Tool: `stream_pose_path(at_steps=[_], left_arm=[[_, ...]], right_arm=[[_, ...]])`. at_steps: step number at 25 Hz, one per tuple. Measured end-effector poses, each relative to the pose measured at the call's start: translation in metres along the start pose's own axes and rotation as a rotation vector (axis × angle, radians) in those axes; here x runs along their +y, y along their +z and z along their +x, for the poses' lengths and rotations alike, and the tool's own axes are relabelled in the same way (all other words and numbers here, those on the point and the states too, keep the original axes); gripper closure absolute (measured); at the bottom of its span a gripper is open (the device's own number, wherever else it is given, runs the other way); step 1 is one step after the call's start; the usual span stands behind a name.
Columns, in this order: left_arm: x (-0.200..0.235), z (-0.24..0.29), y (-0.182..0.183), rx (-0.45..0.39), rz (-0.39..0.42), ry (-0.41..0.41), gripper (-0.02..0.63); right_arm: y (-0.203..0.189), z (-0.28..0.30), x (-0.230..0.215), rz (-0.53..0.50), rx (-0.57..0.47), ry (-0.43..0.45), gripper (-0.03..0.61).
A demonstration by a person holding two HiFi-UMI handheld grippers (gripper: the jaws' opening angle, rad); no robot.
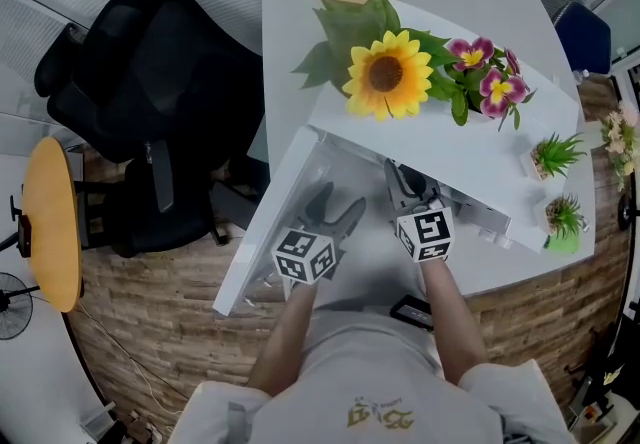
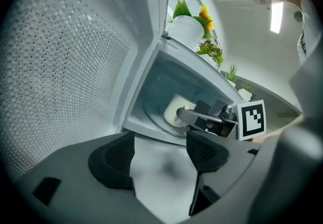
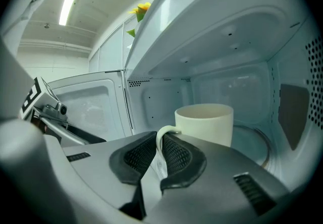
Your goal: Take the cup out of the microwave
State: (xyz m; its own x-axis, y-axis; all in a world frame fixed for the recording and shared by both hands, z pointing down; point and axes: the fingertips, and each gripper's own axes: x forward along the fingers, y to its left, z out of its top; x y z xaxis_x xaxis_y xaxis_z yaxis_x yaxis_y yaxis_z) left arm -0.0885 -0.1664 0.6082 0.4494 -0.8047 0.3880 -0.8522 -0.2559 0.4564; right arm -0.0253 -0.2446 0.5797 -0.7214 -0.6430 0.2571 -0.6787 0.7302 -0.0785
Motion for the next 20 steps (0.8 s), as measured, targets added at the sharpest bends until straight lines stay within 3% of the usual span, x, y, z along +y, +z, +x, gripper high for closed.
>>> stream_pose_path(at_steps=[20], left_arm=[[-0.008, -0.008, 0.019, -0.051, 0.029, 0.002, 0.352]], right_arm=[[0.014, -0.035, 0.025, -0.026, -0.031, 0.032, 0.532]])
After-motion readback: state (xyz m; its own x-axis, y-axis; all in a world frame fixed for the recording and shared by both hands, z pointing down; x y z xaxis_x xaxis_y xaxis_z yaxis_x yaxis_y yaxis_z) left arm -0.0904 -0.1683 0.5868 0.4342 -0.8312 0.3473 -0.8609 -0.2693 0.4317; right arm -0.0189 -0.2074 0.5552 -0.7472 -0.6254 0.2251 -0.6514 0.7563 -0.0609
